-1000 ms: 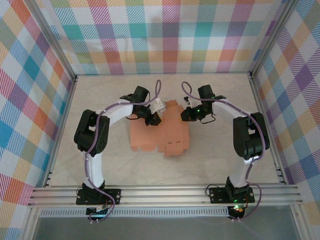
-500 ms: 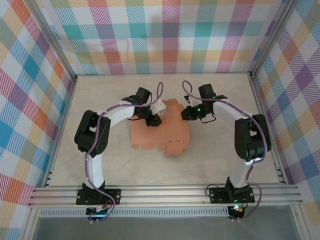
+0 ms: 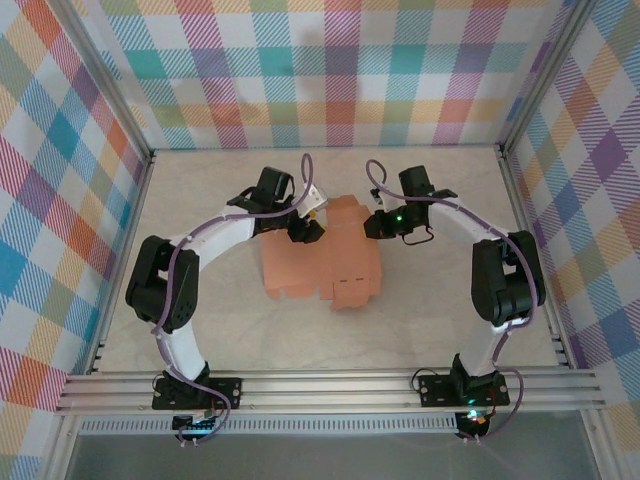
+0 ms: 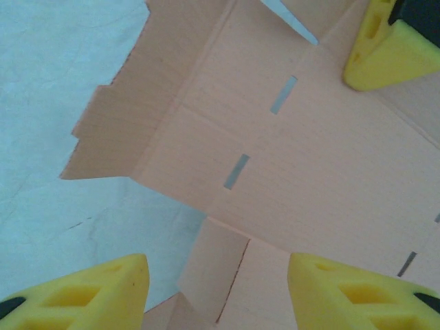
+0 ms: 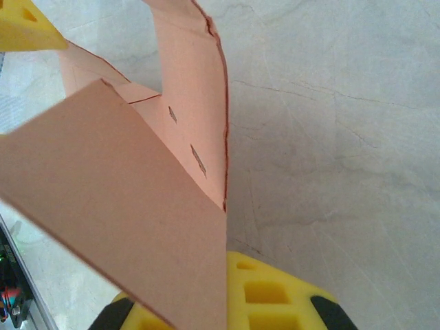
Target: Fold the paper box
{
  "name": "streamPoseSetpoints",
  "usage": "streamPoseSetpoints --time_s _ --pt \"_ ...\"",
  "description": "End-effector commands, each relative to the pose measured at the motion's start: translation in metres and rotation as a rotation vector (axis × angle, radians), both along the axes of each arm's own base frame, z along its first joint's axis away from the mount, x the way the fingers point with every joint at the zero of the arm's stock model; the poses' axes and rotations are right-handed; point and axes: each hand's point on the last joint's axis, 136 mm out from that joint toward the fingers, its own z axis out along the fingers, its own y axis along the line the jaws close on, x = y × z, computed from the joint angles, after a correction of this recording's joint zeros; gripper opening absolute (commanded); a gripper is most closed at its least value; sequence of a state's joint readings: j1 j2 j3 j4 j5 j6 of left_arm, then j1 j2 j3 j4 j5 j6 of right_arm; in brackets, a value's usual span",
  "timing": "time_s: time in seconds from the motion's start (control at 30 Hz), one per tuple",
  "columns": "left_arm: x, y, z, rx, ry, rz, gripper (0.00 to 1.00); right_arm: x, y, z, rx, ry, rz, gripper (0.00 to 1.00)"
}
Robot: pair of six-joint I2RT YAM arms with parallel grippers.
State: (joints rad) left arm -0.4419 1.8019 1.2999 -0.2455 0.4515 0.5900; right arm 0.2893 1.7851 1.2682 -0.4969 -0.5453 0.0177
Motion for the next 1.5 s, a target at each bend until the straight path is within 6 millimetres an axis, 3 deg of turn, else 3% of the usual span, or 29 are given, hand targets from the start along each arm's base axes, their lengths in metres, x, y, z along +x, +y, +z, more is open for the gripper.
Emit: streamPoseSetpoints --time_s 0.0,0.37,0.6,0.87,1.23,1.47 --pt "0.005 0.007 0.005 0.003 -0.049 0.034 0.54 -0.006 0.0 0.01 0.007 -0.018 0.017 0.0" --pt "0.002 0.006 -0.004 0.107 -0.112 0.005 0.37 -0.007 -0.001 0.011 0.009 -0.018 0.017 0.0" --pt "-0.016 -0.007 -0.018 0.111 -0.005 -0.066 0.37 -0.007 0.0 0.012 0.012 -0.018 0.019 0.0" --pt "-0.022 -0.016 -0.043 0.173 0.082 -0.076 0.37 -0.007 0.002 0.015 0.026 -0.017 0.02 0.0" --pt "-0.005 -0.02 -0.064 0.199 0.154 0.019 0.37 -0.009 0.008 0.025 0.072 -0.031 0.041 0.0" --pt "-0.005 -0.026 -0.058 0.149 0.162 0.026 0.39 -0.008 0.003 0.025 0.039 -0.045 0.025 0.0"
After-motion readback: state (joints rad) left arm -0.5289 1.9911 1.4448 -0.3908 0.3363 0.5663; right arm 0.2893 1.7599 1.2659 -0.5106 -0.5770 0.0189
